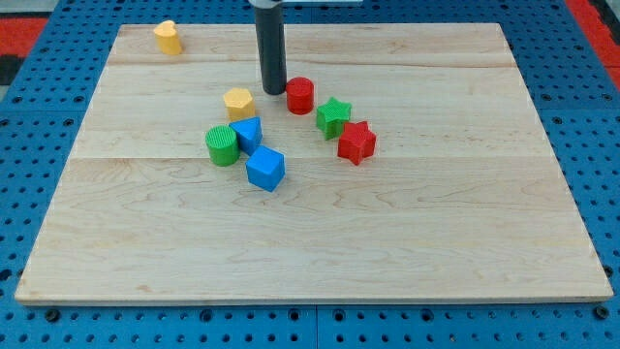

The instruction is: Slide the yellow hexagon to the right of yellow heart

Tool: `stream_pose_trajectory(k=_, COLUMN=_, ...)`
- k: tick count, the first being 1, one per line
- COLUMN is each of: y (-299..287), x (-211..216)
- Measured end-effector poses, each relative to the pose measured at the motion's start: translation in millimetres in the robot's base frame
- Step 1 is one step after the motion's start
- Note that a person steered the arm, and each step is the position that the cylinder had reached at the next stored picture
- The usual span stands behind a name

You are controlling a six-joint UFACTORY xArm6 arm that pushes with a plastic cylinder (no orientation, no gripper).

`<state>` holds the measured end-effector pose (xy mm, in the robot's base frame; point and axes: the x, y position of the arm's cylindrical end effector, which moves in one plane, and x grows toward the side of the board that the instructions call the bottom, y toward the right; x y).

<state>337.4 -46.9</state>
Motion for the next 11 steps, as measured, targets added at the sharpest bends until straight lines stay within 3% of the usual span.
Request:
stream_pose_trajectory(k=1, y=13.9, x=18.9)
stream_pose_trajectory(k=3, y=-23.2, x=33.7)
stream_pose_trajectory(k=7, y=-160.7, x=24.2)
stream_pose_trajectory(k=9, y=-196.3, x=41.7)
stream_pose_trajectory(k=11, y=-176.5, x=14.6)
